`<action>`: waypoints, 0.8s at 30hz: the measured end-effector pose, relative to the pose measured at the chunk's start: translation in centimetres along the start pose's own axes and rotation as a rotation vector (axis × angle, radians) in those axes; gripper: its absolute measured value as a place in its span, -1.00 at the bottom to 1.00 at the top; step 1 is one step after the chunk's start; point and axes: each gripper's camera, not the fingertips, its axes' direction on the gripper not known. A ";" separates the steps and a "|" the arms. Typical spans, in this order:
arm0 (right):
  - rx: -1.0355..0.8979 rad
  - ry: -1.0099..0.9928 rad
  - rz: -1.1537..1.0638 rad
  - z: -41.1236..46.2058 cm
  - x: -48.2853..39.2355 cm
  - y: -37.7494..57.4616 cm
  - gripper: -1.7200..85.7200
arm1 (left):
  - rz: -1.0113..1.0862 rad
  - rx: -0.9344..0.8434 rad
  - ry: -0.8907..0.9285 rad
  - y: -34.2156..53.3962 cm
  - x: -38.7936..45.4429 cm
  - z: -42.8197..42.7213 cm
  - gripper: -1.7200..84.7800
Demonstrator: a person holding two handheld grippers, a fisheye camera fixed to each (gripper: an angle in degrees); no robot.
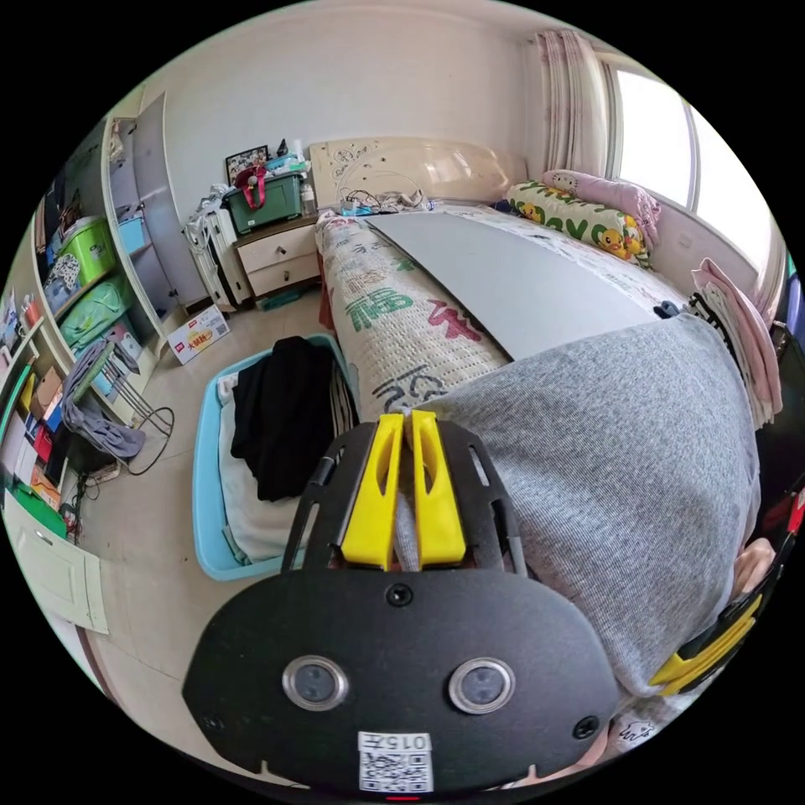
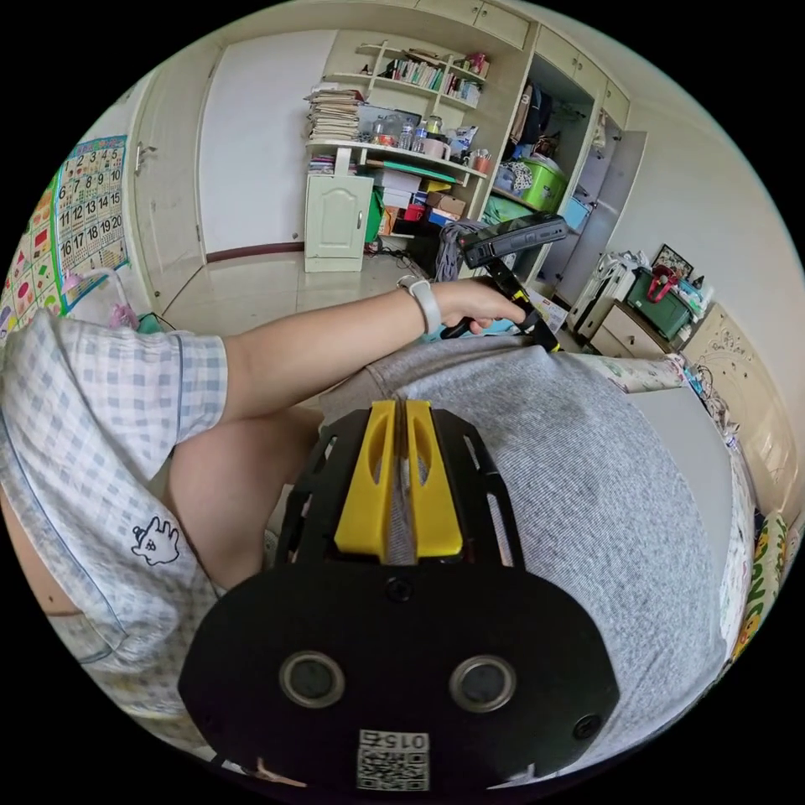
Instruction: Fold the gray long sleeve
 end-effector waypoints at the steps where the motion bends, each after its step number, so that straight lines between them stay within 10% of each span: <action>1: 0.013 0.007 0.007 -0.5 0.2 0.4 -0.87 | 0.002 0.000 -0.006 -0.7 -0.1 -0.2 -0.92; 15: 0.321 0.155 0.204 -19.3 4.7 12.8 -0.85 | -0.001 0.264 0.006 -8.3 -5.8 -15.7 -0.88; 24: 0.225 0.617 0.741 -27.6 9.8 24.1 -0.82 | 0.413 0.435 0.274 -22.4 15.2 -18.5 -0.89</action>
